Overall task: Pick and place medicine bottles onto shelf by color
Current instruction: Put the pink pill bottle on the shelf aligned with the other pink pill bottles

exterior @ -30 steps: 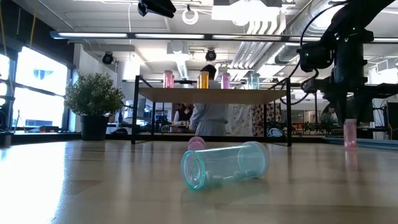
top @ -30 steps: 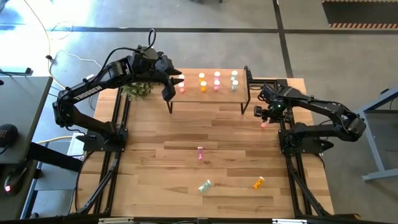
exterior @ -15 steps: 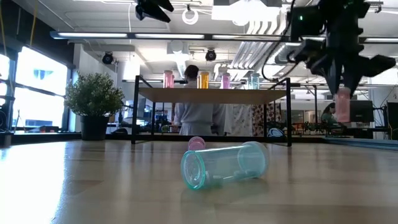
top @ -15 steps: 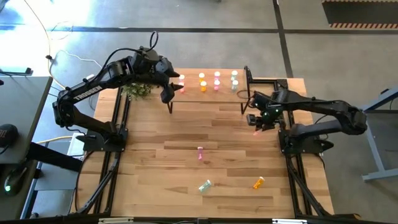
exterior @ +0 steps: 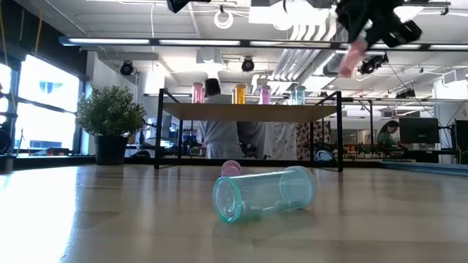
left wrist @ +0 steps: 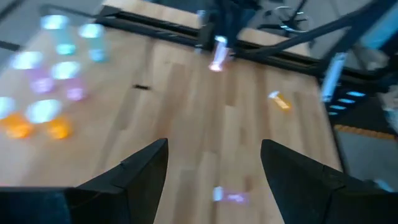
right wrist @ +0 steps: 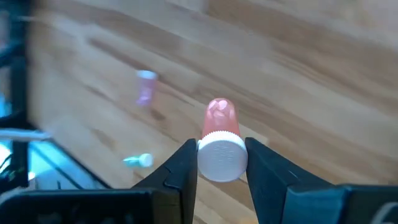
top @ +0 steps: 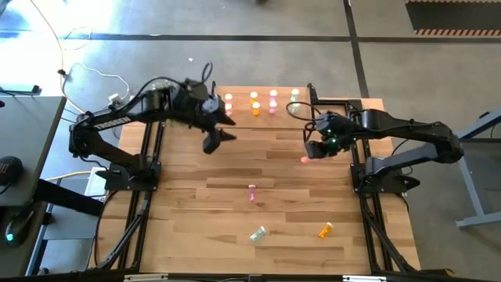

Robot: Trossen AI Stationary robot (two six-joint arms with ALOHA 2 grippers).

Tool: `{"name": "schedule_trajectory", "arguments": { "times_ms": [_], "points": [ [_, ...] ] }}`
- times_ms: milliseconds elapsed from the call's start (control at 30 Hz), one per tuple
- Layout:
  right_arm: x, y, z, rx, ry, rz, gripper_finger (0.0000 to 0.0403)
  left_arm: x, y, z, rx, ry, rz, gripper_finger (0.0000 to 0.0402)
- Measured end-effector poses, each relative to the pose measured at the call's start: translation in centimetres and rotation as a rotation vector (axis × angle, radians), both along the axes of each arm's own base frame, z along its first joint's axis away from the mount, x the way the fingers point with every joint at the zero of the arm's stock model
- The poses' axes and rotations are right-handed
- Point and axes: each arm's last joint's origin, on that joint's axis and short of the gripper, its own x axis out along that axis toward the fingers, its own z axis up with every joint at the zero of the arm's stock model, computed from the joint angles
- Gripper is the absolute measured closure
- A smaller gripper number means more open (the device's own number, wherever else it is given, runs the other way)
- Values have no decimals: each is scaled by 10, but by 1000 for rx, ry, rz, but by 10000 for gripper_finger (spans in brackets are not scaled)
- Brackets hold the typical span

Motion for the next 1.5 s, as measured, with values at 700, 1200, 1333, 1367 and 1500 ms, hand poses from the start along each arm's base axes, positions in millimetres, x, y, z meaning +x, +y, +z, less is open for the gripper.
{"name": "schedule_trajectory", "arguments": {
  "times_ms": [700, 1200, 1333, 1367, 1500],
  "points": [
    [48, 32, 46, -144, -433, 478, 303, 112, -69, -63, -138, -57, -120, 157],
    [60, 40, 37, -93, -422, 593, 303, 158, -82, -102, -238, -117, -159, 174],
    [59, 40, 37, -87, -423, 596, 303, 159, -82, -103, -238, -121, -159, 203],
    [59, 40, 37, -87, -424, 596, 303, 159, -82, -103, -237, -121, -159, 212],
    [60, 41, 37, -86, -426, 598, 303, 159, -82, -102, -235, -122, -160, 246]
  ]
}}
